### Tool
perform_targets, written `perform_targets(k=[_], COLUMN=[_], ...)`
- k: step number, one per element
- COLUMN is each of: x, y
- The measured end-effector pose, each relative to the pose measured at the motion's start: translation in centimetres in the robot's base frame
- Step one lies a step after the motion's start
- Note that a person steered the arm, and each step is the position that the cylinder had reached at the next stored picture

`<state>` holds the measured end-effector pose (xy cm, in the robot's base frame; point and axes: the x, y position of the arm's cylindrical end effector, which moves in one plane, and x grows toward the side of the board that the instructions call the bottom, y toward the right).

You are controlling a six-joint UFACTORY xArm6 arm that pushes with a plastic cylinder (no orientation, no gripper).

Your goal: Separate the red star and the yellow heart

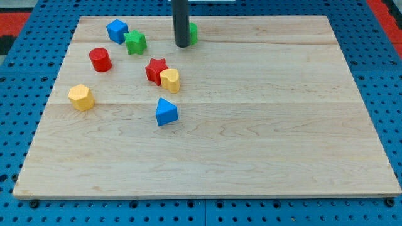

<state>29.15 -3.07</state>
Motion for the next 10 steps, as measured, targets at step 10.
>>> perform_targets(k=[10], x=[9.1], y=[-7.8])
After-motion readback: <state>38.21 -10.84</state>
